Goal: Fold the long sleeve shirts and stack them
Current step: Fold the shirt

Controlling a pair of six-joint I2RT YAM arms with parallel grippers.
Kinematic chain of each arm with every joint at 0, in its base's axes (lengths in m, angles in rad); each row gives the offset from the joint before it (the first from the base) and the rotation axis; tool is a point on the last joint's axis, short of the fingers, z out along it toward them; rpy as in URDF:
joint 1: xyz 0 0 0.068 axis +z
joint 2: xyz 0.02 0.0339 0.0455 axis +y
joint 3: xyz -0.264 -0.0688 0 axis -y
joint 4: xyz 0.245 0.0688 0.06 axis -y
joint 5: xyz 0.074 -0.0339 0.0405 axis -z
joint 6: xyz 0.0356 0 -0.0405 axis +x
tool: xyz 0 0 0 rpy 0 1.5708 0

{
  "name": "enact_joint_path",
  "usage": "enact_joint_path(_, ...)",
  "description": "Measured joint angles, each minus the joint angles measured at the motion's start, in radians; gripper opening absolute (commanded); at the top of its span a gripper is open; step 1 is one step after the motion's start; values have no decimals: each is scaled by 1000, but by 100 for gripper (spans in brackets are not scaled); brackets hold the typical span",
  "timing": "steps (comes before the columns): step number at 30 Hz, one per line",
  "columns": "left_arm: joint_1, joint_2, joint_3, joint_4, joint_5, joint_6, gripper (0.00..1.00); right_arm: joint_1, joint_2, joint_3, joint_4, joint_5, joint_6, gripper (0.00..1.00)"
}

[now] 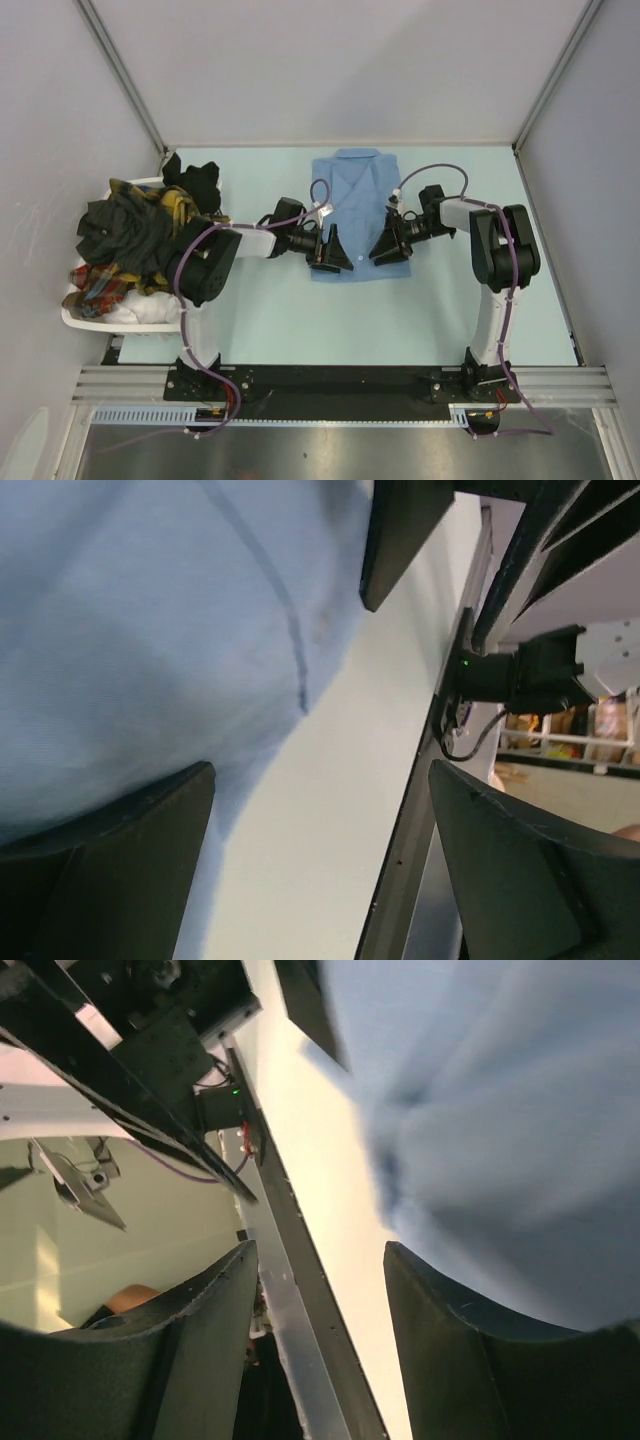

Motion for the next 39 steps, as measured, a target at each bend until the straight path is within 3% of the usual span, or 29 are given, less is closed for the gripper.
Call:
enact_joint_path(4, 33, 65, 35, -28, 23, -16, 91, -53, 97, -37, 27, 30, 23, 58)
enact_joint_path(8, 49, 57, 68, -114, 9, 71, 92, -133, 127, -47, -29, 30, -5, 61)
enact_joint_path(11, 59, 3, 63, -158, 6, 114, 100, -139, 92, -43, -60, 47, -34, 68)
enact_joint_path(14, 69, -73, 58, -124, 12, 97, 99, -76, 25, -22, -48, 37, -5, 79)
enact_joint_path(15, 72, -101, 58, -108, 13, 88, 99, -45, -7, -17, -12, 28, 27, 84)
enact_joint_path(21, 102, -245, 64, -69, 0, 71, 100, 129, -122, -11, 322, -27, 280, 85)
enact_joint_path(25, 136, -279, 64, -66, -37, 72, 99, 158, -46, -16, 515, -36, 414, 84)
enact_joint_path(31, 163, -283, 64, -80, -87, 85, 99, 121, 193, -8, 706, -66, 568, 82)
enact_joint_path(39, 127, -109, 105, -40, -57, 58, 78, 98, 201, -13, 798, -65, 669, 82)
